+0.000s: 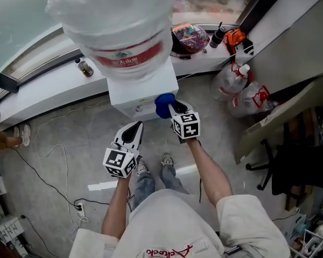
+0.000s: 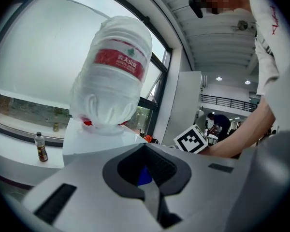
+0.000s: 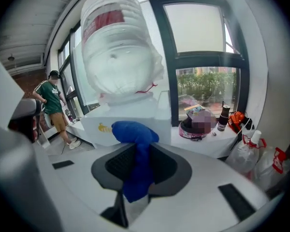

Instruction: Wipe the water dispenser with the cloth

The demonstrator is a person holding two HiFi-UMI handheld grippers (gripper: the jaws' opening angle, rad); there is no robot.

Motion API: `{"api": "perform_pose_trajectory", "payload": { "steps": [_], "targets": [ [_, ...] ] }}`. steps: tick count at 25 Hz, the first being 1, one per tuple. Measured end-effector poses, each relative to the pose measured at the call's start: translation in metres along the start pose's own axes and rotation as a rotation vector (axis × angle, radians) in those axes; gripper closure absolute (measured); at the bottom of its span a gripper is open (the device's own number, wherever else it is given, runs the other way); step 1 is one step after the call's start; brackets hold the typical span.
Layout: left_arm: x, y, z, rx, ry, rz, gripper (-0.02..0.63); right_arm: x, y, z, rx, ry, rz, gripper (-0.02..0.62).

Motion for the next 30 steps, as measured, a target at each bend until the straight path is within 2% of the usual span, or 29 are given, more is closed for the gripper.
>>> {"api": "perform_pose_trajectory", "payload": {
  "steps": [8, 15, 21, 30],
  "targets": [
    [-0.002, -0.015, 0.024, 0.025, 0.020, 0.017, 0.595, -0.003, -0.040, -0.012, 0.042, -0.014, 0.028, 0.503],
    [-0.001, -0.017, 0.018, 0.018, 0.016, 0.011, 0.595, -0.003, -0.031, -0.022, 0.032, -0.019, 0.021, 0.503],
    [0.001, -0.008, -0.010, -0.021, -0.001, 0.004, 0.595, 0.010, 0.030, -0.022, -0.056, -0.018, 0.006, 0.503],
    [0.015, 0.039, -0.081, -0.165, -0.004, -0.024, 0.595, 0.039, 0.156, 0.021, -0.247, 0.062, -0.059, 0.503]
  ]
}}
Point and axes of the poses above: the fingertips, and each gripper's own axes: z forward along the fingers, y to its left, x out of its underside, the point moved 3 cm from there along -z, backward along the fingers, and after that the axes turned 7 degrees about z, right-handed, at the moved point
